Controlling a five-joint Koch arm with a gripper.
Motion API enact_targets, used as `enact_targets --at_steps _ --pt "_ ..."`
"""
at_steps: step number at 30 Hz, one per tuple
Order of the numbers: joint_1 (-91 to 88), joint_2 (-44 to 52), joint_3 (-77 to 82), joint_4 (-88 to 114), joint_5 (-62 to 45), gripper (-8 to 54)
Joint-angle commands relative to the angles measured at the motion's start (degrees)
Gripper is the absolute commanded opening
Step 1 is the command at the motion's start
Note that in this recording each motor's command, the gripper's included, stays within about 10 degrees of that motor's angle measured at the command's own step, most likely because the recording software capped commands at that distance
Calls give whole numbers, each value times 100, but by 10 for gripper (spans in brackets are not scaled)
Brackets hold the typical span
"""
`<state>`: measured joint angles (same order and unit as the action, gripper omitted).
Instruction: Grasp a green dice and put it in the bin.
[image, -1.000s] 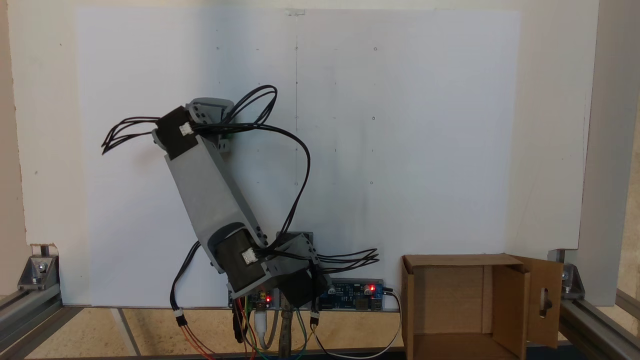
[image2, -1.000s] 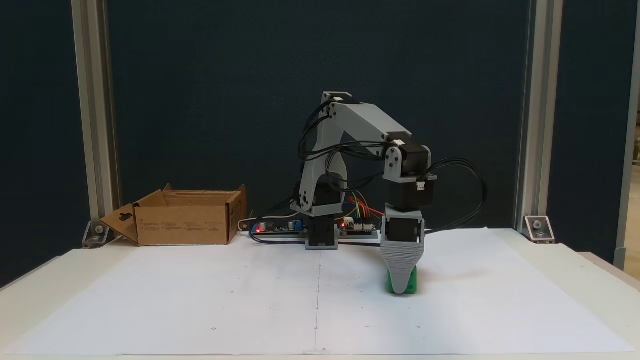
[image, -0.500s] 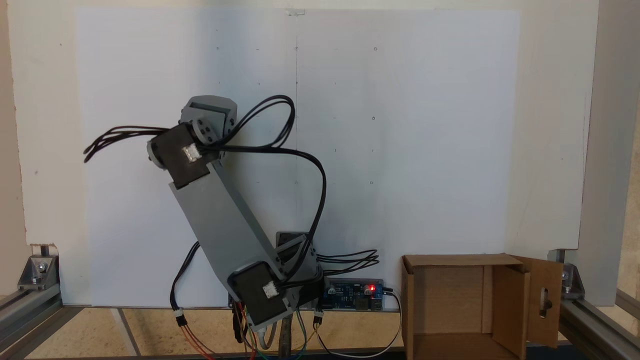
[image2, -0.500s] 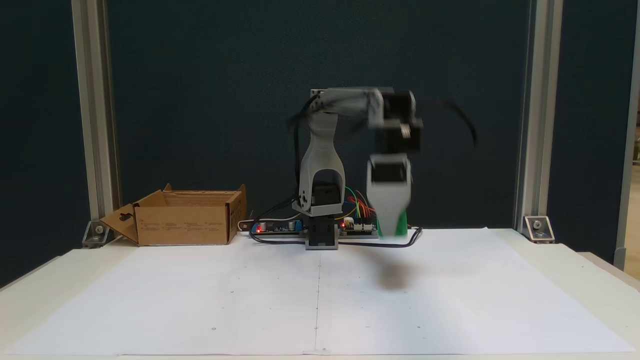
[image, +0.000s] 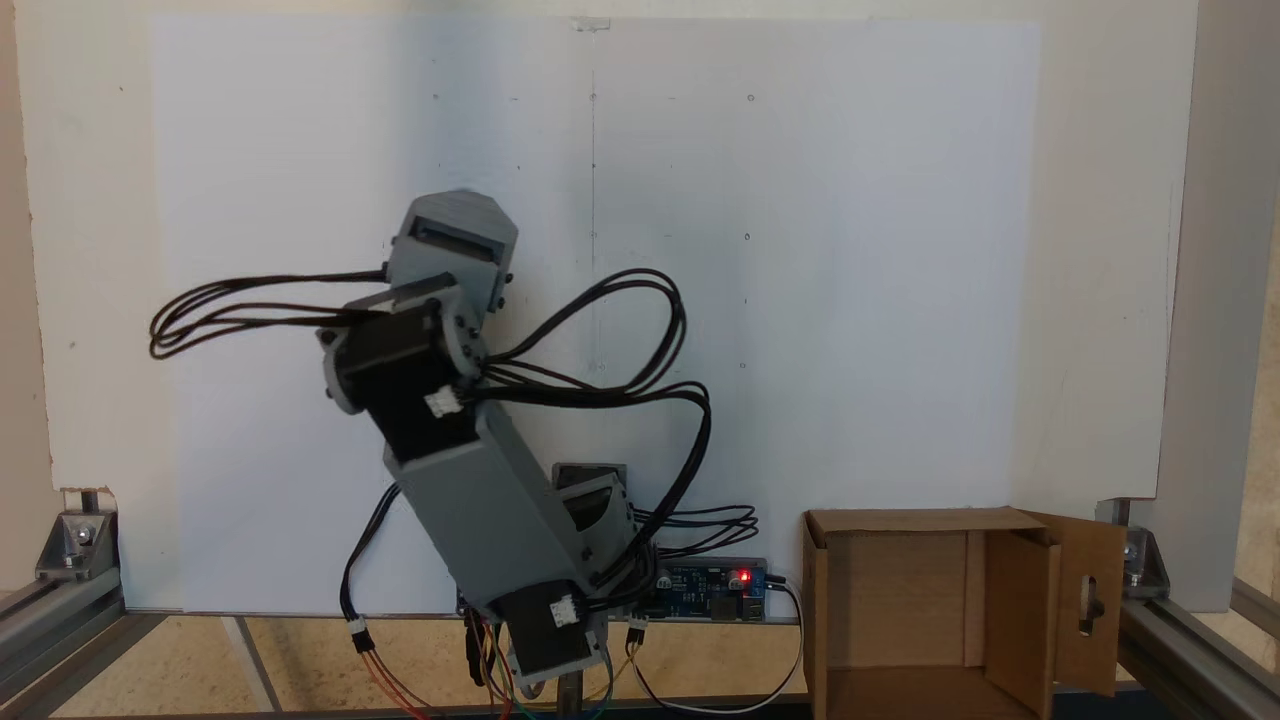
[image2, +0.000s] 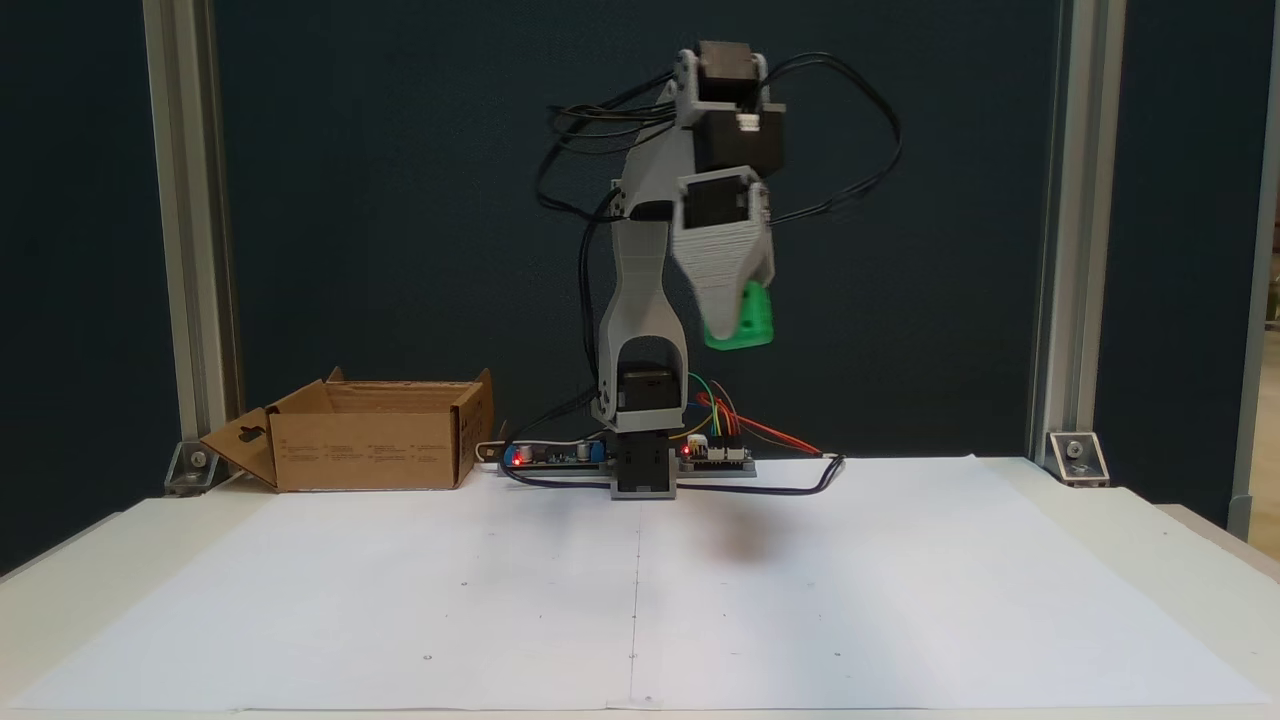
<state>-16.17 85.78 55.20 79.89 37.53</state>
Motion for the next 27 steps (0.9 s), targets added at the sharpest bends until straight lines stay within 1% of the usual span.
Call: enact_targets --at_steps 1,6,15,23,27 --pt "527 185 -229 861 -237 114" --pt "2626 668 -211 721 -1413 114" --pt "6212 817 -229 378 -3268 114" --pt "9543 466 -229 -97 -5140 115" --pt "11195 114 -229 -316 -6071 115"
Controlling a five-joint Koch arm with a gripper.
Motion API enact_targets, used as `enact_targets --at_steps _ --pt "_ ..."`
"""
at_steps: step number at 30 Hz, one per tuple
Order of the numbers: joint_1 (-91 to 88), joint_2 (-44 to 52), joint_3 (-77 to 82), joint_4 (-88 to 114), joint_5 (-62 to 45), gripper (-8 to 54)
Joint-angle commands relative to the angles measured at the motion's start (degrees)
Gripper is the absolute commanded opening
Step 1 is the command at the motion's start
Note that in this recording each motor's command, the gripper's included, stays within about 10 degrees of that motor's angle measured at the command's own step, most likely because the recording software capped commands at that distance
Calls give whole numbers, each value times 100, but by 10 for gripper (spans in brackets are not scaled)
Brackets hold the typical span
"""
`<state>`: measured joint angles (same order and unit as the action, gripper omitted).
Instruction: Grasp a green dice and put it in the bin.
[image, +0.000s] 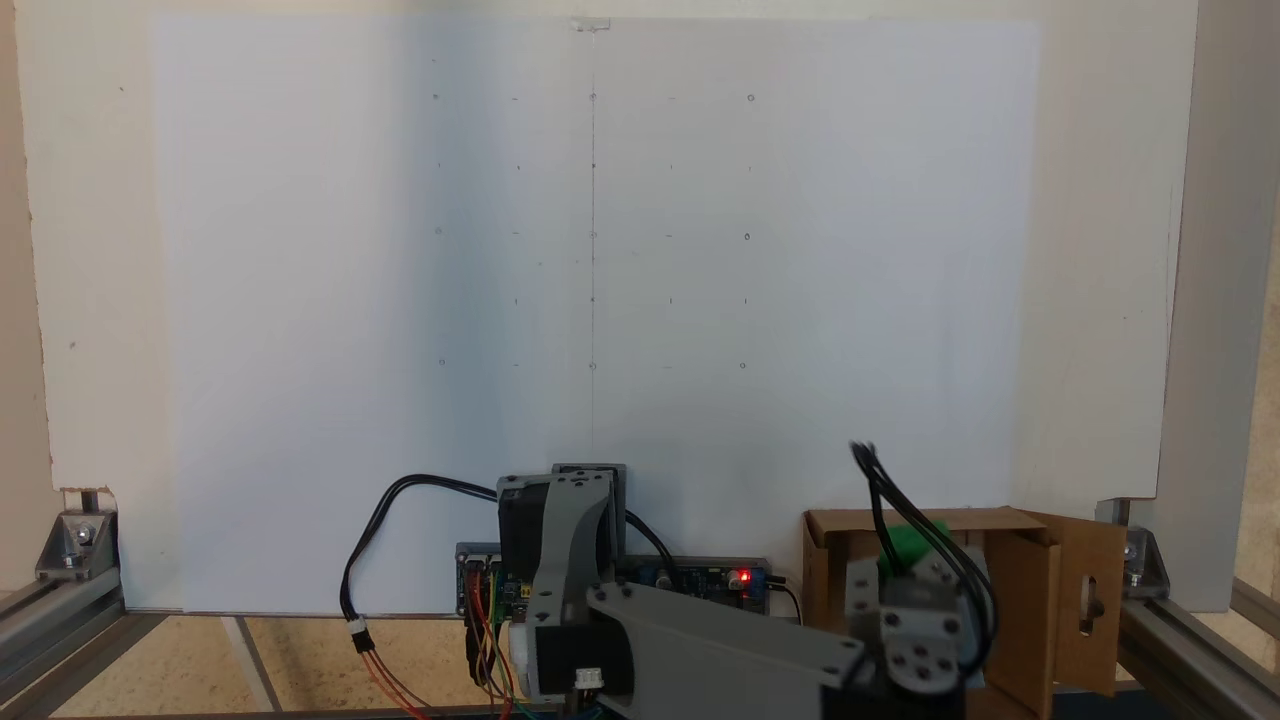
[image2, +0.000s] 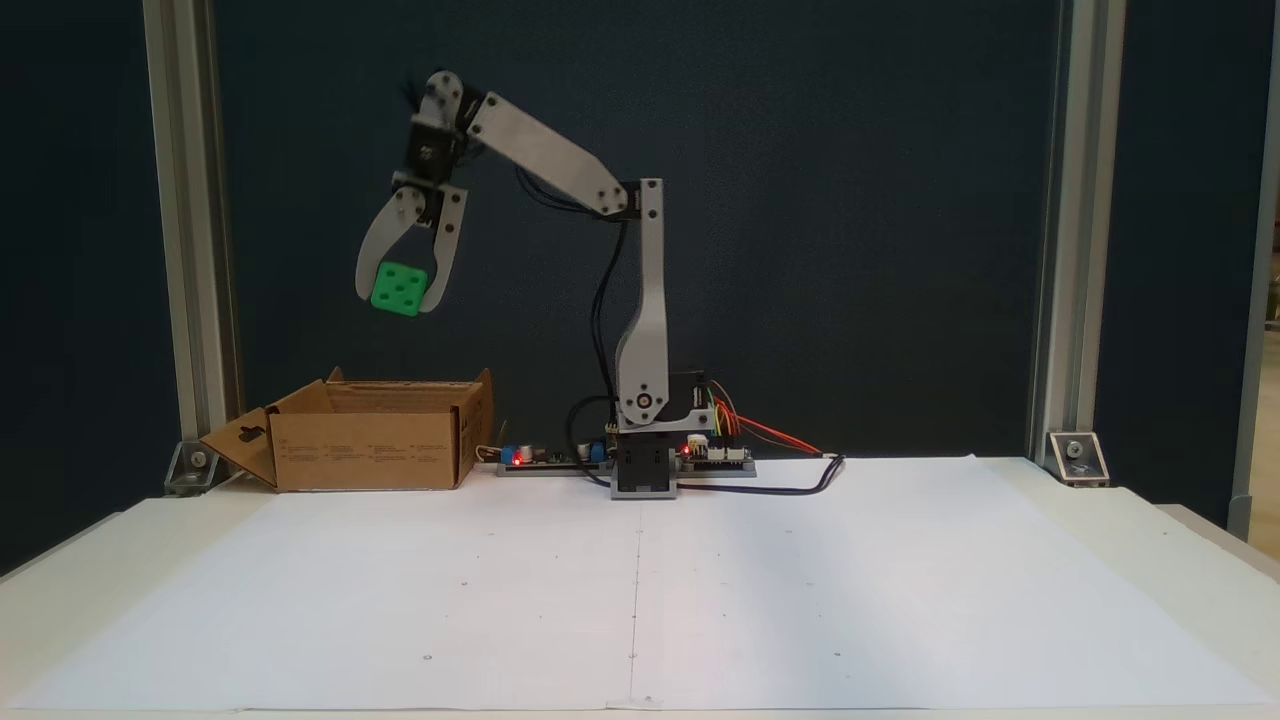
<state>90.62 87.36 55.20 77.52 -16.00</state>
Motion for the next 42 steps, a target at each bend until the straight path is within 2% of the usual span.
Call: enact_targets --at_steps 1,4,14,21,22,23,26,30,33,38,42 --pt "686 -158 -229 -141 -947 115" --pt "1116 -492 -220 -308 -1459 115" --pt "1556 -1688 765 -2452 -1617 114" --pt "1731 -1811 765 -2575 -1784 115" --pt "1793 -1811 773 -2566 -1775 189" --pt "1819 -1811 800 -2566 -1767 302" --pt "1898 -1811 835 -2558 -1740 404" --pt "1863 -1758 835 -2505 -1705 405" --pt "1389 -1222 826 -2417 -1011 410" --pt "-868 114 817 -2426 587 443" --pt "-2441 765 817 -2522 1310 444"
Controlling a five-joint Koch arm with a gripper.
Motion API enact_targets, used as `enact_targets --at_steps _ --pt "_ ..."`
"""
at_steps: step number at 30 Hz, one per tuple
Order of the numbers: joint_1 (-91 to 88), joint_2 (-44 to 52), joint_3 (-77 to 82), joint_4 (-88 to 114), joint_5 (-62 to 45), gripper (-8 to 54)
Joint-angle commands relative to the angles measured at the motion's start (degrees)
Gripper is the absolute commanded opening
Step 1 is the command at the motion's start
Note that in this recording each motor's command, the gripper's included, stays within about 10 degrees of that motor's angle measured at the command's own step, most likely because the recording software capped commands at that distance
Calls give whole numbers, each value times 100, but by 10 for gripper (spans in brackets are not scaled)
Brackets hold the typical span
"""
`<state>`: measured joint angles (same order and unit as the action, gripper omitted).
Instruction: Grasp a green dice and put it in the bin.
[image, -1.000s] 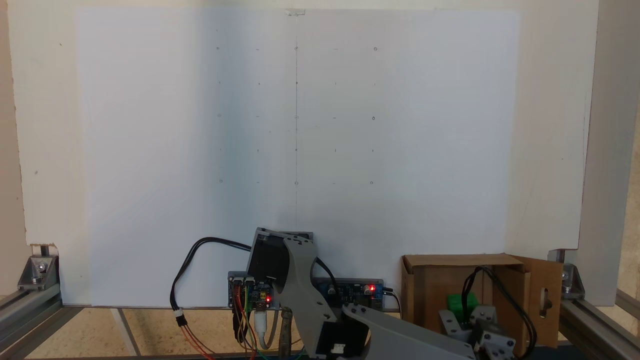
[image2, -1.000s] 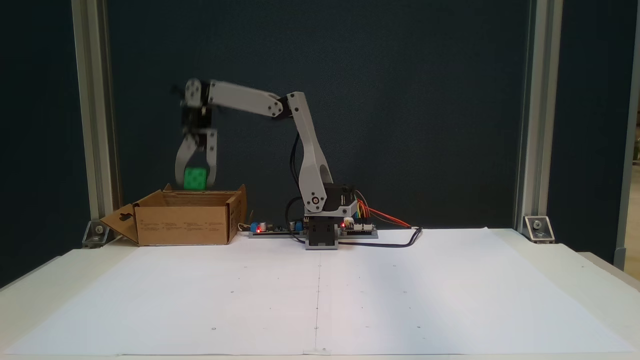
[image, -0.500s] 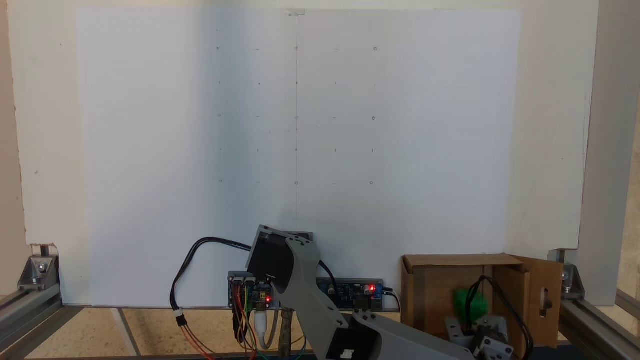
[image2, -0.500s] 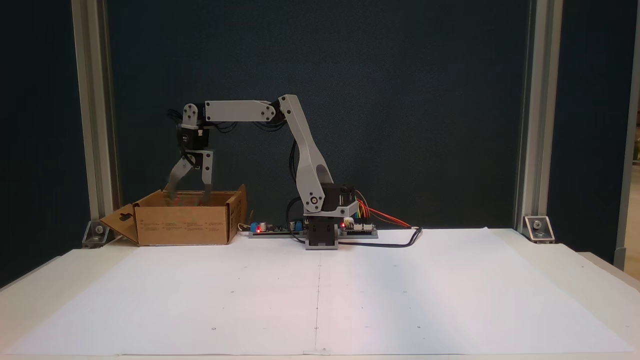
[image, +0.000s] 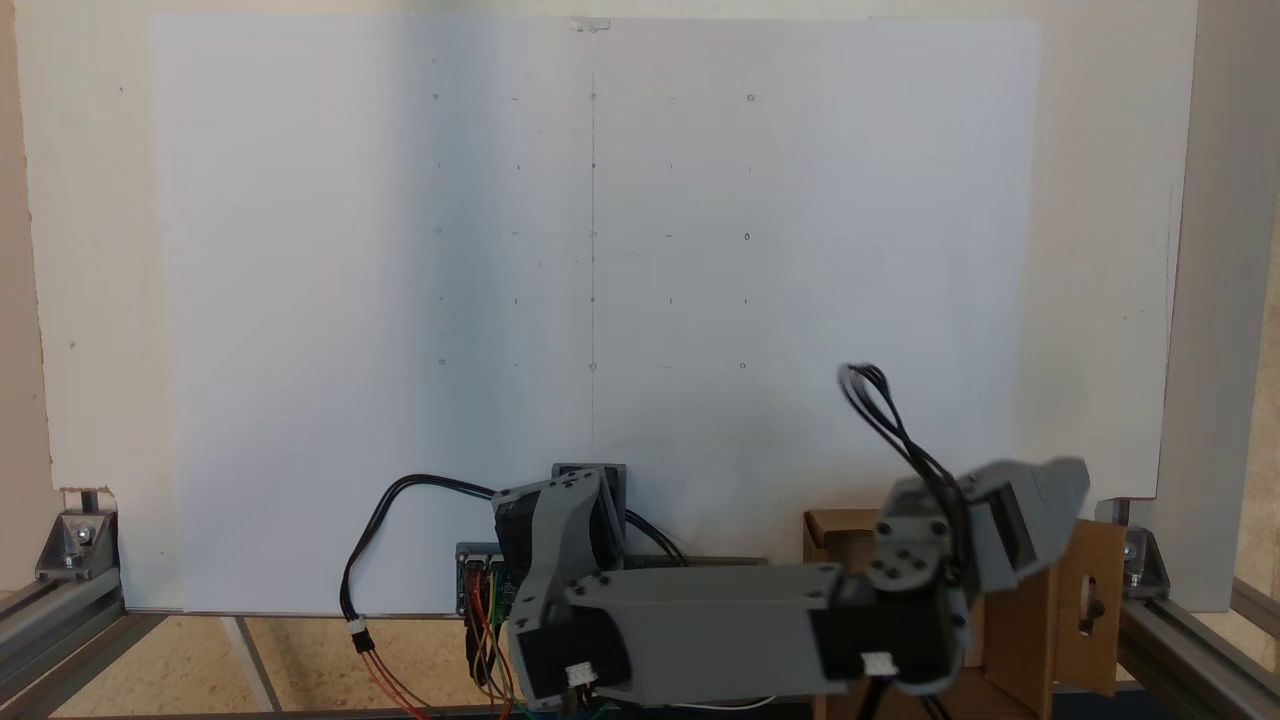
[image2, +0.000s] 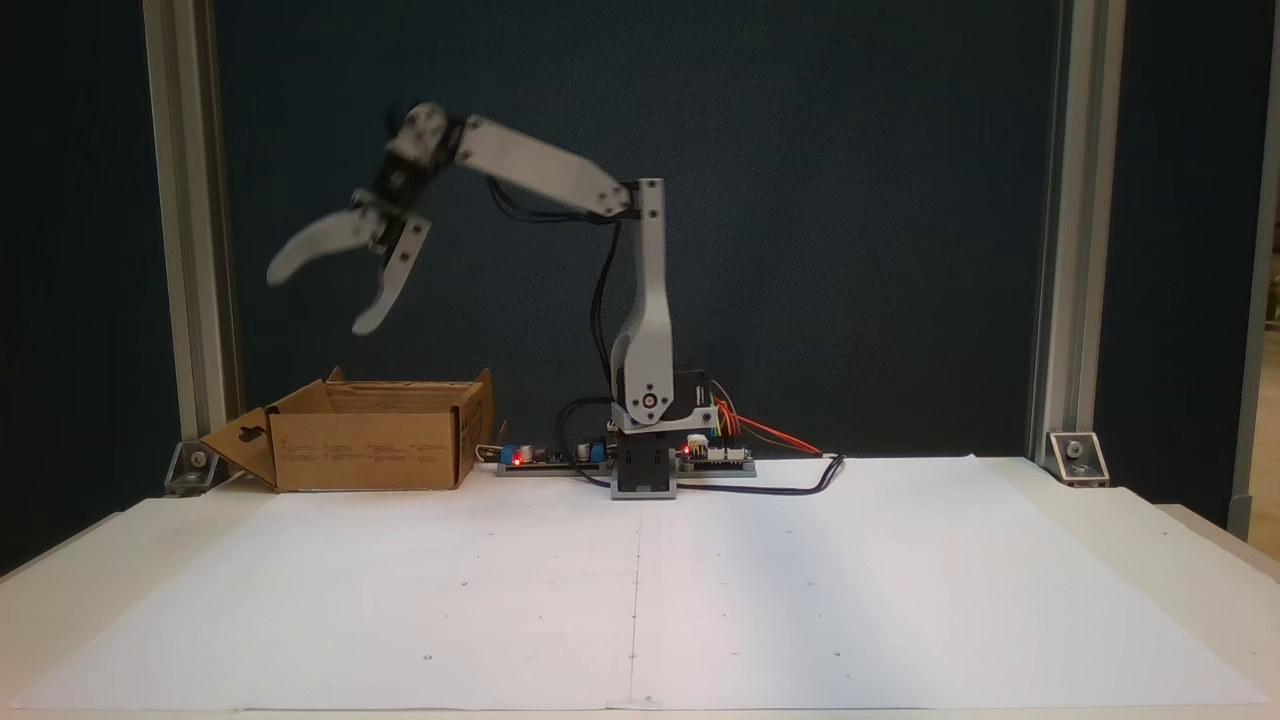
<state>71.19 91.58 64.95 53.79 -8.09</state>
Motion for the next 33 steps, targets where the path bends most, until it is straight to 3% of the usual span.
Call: enact_targets --at_steps 1,9,15,25,33 --pt "-921 457 -158 -158 598 444" --pt "-4243 1116 343 -316 861 444" --pt "-6521 1450 1441 -2020 853 444" --pt "-6812 2663 5115 -4683 835 444" --pt "-6803 3621 6829 -6704 826 443"
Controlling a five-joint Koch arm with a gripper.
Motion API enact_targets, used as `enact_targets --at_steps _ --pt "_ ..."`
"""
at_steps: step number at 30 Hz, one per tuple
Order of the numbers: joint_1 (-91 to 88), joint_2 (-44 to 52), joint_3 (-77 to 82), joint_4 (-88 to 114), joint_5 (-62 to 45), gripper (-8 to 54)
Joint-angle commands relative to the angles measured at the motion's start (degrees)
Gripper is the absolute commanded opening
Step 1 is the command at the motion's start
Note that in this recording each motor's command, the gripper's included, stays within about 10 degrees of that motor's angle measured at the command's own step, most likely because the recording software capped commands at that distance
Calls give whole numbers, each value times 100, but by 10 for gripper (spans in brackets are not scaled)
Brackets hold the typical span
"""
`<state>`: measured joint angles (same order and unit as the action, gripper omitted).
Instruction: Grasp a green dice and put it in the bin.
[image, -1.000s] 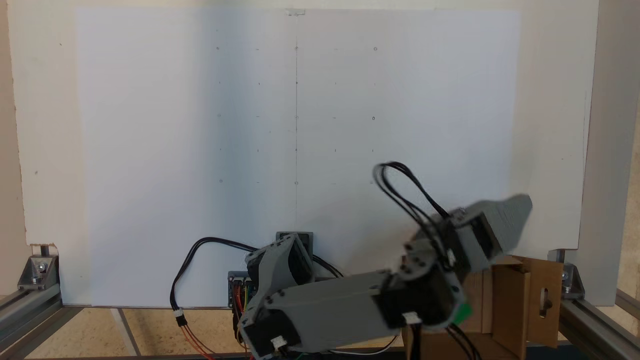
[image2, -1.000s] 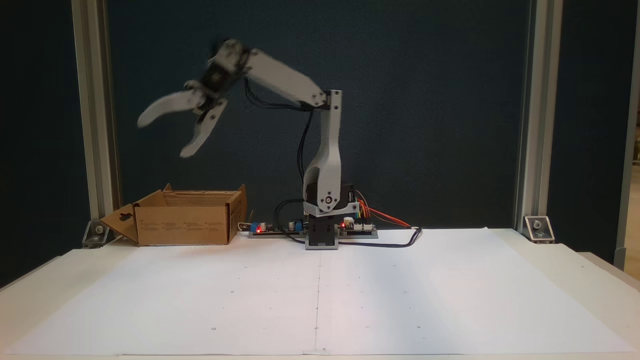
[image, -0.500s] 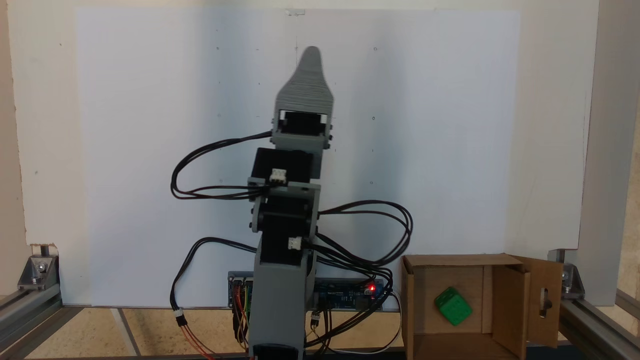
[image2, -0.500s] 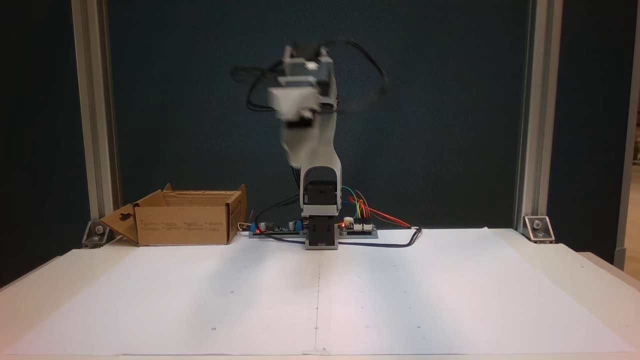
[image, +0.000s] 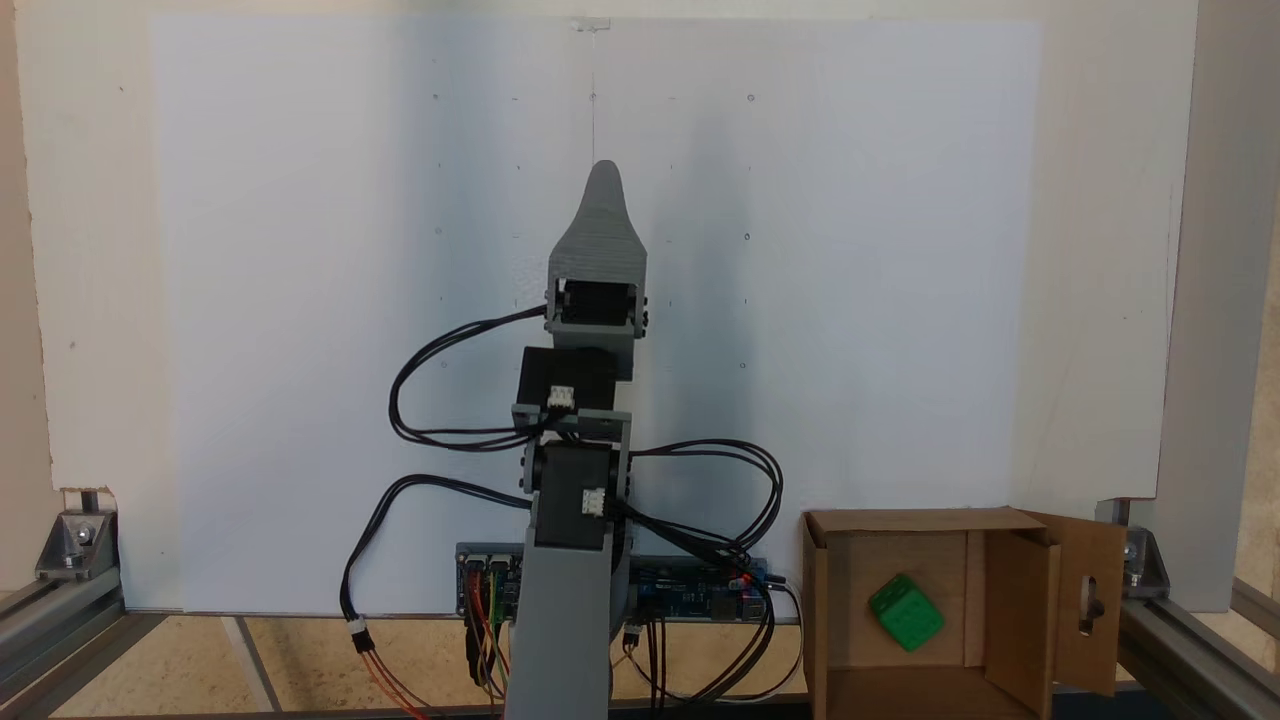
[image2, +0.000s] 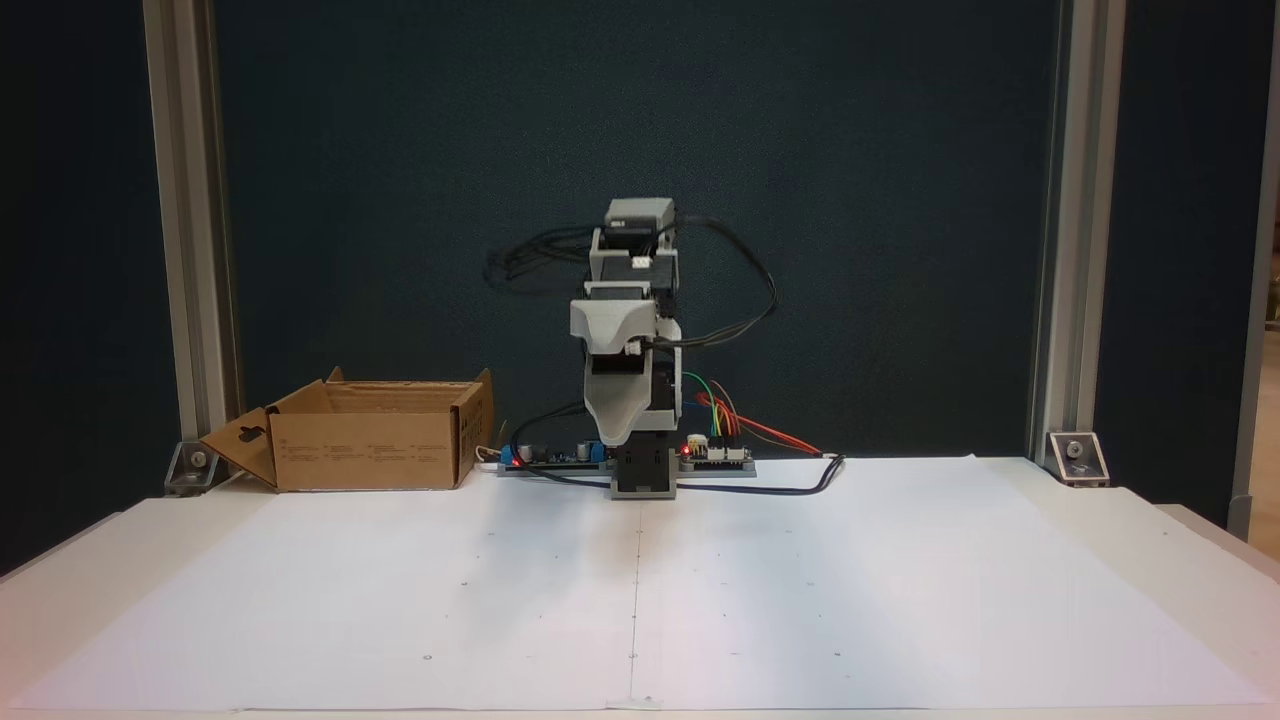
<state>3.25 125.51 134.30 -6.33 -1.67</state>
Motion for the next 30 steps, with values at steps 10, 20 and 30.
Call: enact_targets --at_steps 10,20,30 --pt "-457 1020 1362 -3127 158 440" --pt "-369 1028 2786 -5482 -18 438" --pt "-272 1028 3858 -7759 -193 439"
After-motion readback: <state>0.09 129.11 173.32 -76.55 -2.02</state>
